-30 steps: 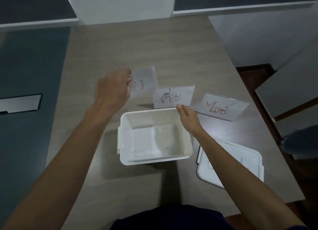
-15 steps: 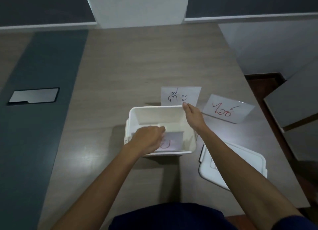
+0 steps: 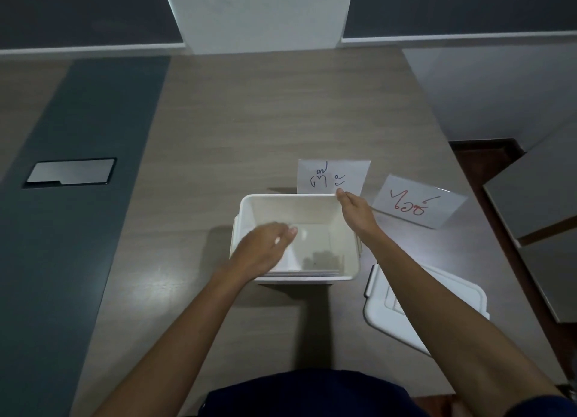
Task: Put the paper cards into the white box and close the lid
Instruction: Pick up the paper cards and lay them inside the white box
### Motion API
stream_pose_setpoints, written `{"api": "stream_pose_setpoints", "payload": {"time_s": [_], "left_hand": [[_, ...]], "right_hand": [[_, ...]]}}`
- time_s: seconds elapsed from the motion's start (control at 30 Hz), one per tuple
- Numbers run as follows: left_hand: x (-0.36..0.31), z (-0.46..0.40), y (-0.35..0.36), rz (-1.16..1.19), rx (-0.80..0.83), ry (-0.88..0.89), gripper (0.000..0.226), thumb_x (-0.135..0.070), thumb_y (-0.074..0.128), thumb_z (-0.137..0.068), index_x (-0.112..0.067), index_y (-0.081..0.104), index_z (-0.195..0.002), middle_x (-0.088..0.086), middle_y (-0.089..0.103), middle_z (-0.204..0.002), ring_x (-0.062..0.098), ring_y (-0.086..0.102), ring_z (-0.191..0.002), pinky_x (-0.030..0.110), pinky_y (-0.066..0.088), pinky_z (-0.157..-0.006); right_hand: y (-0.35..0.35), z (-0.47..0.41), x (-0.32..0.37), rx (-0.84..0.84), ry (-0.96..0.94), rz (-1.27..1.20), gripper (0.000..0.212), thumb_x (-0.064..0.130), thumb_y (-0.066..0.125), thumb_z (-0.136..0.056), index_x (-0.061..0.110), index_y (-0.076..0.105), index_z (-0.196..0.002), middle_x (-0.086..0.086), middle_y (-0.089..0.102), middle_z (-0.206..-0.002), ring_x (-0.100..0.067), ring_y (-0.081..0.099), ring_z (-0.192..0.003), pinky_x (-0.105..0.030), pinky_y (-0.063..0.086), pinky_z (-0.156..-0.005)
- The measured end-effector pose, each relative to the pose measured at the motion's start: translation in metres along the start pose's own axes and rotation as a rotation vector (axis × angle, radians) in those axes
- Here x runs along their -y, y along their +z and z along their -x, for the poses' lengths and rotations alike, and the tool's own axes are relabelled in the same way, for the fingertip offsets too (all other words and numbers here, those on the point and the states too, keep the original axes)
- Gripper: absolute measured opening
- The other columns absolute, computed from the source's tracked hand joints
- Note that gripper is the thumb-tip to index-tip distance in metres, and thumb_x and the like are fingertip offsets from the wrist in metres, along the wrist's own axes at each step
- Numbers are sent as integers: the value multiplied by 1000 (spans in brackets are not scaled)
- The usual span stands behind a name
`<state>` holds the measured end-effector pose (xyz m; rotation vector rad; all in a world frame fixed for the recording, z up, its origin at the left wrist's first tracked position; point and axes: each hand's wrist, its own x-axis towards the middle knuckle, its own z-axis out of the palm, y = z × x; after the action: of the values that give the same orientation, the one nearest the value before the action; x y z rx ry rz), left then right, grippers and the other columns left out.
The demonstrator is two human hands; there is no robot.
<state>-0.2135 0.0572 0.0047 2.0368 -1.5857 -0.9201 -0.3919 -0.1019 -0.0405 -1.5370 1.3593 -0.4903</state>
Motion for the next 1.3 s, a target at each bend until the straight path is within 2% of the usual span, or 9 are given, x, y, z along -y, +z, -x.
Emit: {"api": "stream_pose_setpoints", "payload": {"time_s": [0.1,0.17,0.33,0.4,0.47,0.57,0.7,1.0,1.3], "left_hand": [[18,-6,-12,43,-463,106,28,-35,46,-95,-20,64,-109,0,64,-114,17,57,-109,32,45,-93],[32,-7,-17,2,-583,26,32,-31,47,-94,-19,59,-121,3,58,-126,21,51,-119,37,43,-100],[61,-2,-2,168,-394,-291,48,-37,38,-97,-35,32,-145,3,42,-147,23,43,-131,40,37,-107],[64,1,5,263,-349,-289,49,-36,33,-99,-40,25,-147,-5,39,-151,19,38,-137,33,33,-107],[60,2,9,396,-338,-294,47,-34,30,-101,-43,24,-147,-14,36,-152,12,37,-137,23,28,-103],[54,4,10,560,-365,-342,46,-32,30,-101,-48,28,-144,-19,45,-138,4,43,-121,20,29,-98],[55,4,9,592,-374,-348,45,-32,31,-101,-48,30,-144,-20,44,-123,2,42,-109,19,28,-92],[62,2,11,686,-413,-297,44,-29,34,-102,-41,36,-143,-26,42,-133,-4,40,-122,9,30,-92],[66,-1,15,748,-430,-261,44,-24,36,-102,-37,38,-144,-21,40,-142,-5,36,-127,17,26,-104]], "right_hand": [[-4,-9,9,-13,-22,18,37,35,48,-99,8,66,-118,-7,66,-119,-24,57,-117,-27,38,-88],[-6,-20,20,-88,-117,90,32,33,55,-95,10,65,-115,-3,66,-112,-23,59,-113,-27,42,-89],[-10,-70,41,-220,-402,628,48,22,62,-90,9,49,-134,-11,53,-138,-32,36,-137,-38,25,-116],[-13,-91,44,-130,-315,826,54,23,60,-92,14,42,-142,-11,46,-147,-33,25,-145,-45,11,-120],[-14,-103,45,-71,-216,905,43,21,60,-93,19,53,-134,-12,58,-137,-30,37,-139,-48,5,-120],[-13,-104,45,-100,-240,842,14,14,60,-91,23,69,-97,-8,75,-96,-26,65,-95,-43,22,-115],[-8,-89,52,-142,-307,615,14,9,64,-87,19,72,-92,-6,75,-94,-26,68,-82,-29,47,-67],[-14,34,117,-332,-843,273,10,14,64,-92,8,69,-98,-6,71,-95,-19,64,-85,-30,53,-76],[21,78,53,125,-590,463,8,16,67,-89,15,71,-95,-1,71,-92,-20,66,-83,-36,53,-76]]}}
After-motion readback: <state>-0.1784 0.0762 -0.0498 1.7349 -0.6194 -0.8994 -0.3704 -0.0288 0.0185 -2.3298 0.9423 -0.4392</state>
